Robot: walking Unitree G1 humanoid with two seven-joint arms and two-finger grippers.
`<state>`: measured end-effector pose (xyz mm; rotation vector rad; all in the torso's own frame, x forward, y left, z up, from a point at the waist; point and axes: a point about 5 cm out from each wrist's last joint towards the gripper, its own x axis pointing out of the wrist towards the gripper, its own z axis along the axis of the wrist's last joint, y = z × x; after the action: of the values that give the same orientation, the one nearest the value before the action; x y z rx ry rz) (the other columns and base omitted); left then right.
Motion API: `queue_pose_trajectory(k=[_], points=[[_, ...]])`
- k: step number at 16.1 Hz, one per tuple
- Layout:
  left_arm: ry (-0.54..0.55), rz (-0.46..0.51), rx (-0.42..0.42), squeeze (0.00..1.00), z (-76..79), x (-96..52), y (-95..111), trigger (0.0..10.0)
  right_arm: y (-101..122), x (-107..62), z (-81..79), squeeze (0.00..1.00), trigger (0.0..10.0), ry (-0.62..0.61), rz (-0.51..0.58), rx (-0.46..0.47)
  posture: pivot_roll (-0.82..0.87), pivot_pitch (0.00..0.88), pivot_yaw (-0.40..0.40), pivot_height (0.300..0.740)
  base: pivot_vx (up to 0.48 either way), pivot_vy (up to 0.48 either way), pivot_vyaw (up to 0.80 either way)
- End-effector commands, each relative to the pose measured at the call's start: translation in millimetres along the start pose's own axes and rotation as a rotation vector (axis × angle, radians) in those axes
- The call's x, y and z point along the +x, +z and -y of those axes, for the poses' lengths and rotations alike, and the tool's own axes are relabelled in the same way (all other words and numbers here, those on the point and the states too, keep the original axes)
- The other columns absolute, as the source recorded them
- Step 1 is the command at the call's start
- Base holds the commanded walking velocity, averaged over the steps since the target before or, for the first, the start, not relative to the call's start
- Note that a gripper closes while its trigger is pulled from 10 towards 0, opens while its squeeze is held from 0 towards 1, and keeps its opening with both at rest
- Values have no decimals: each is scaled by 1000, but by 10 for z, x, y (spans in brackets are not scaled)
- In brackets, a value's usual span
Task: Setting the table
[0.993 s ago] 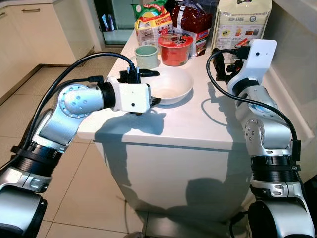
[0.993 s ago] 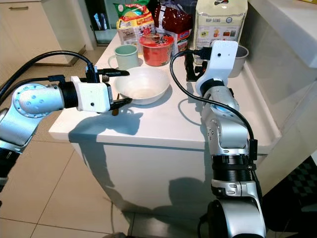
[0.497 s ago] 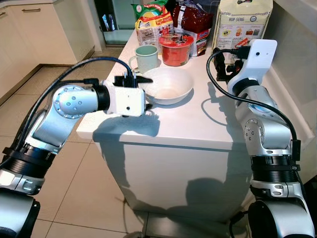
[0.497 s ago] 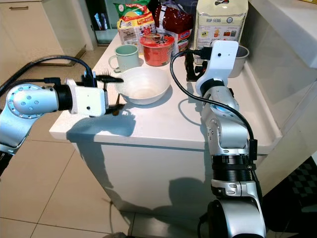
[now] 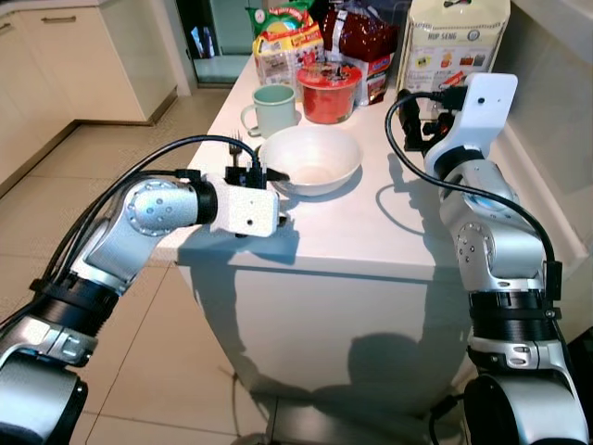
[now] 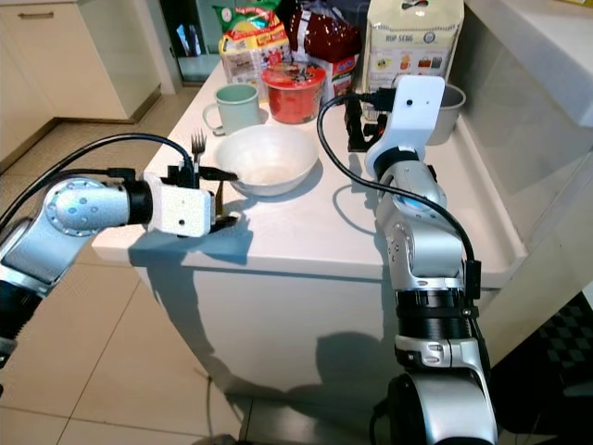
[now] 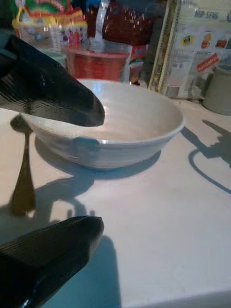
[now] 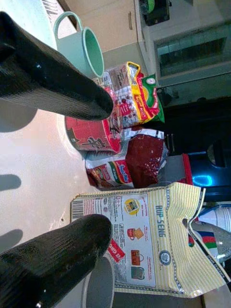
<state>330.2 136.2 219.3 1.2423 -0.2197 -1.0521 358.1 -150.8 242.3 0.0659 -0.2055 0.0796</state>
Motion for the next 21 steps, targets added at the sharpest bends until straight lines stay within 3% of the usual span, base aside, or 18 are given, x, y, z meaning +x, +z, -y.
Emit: queue_pose_trajectory(k=[1,4,9,21], points=[[21,2,39,0,-80,9,37,10000,58,6,-31,0,10000,6,21,-14,59,0,89,740,0,0,0],[86,-2,96,0,-171,52,49,10000,52,1,-29,0,10000,5,20,-18,59,0,88,740,0,0,0],[114,-16,103,0,-206,119,0,10000,52,6,-40,0,10000,8,19,-17,59,0,88,740,0,0,0],[84,-40,102,0,-83,326,-166,10000,59,-13,-44,0,10000,6,20,-18,47,0,97,740,0,0,0]])
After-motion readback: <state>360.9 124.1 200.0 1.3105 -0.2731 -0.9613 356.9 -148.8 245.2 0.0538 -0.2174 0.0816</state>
